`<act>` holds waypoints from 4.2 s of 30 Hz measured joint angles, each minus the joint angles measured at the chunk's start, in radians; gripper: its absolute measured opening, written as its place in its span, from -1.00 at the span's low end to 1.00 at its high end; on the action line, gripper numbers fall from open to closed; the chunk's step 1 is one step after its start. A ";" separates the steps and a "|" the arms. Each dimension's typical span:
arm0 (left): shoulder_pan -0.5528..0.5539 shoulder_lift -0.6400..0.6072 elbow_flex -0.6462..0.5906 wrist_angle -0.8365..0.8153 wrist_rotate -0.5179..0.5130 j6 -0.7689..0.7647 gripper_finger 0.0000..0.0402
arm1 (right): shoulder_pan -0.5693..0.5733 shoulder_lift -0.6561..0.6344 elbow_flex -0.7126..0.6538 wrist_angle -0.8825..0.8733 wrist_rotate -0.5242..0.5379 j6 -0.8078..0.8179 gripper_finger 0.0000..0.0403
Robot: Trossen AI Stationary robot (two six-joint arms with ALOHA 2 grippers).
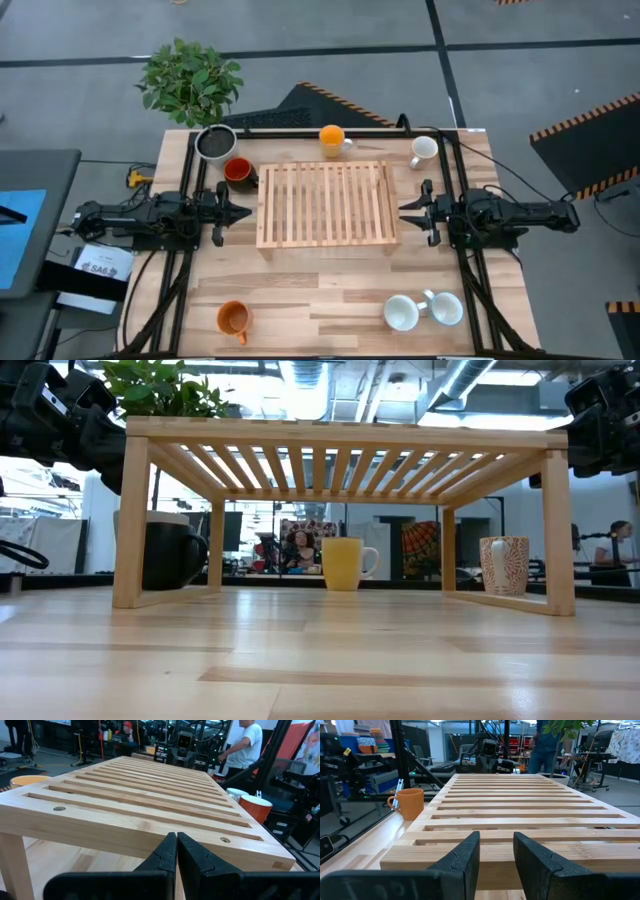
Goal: Place coffee mugs
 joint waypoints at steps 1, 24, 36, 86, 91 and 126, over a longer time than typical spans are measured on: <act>0.000 0.000 0.000 0.000 0.000 0.000 -1.00 | 0.000 0.000 0.000 0.000 0.000 0.000 -0.28; 0.000 0.000 0.000 0.000 0.000 0.000 -1.00 | 0.000 0.000 0.000 0.000 0.000 0.000 -0.28; 0.000 0.000 0.000 0.000 0.000 0.000 -1.00 | 0.000 0.000 0.000 0.000 0.000 0.000 -0.28; -0.004 0.000 0.000 0.207 0.036 -0.024 -1.00 | 0.000 0.000 0.000 0.000 0.000 0.000 -0.28; -0.003 0.000 0.000 0.516 -0.098 -0.363 -1.00 | 0.000 0.000 0.000 0.000 0.000 0.000 -0.28; 0.284 0.981 1.054 -1.280 -0.237 0.134 -0.17 | 0.000 0.000 0.000 0.000 0.001 0.000 -0.28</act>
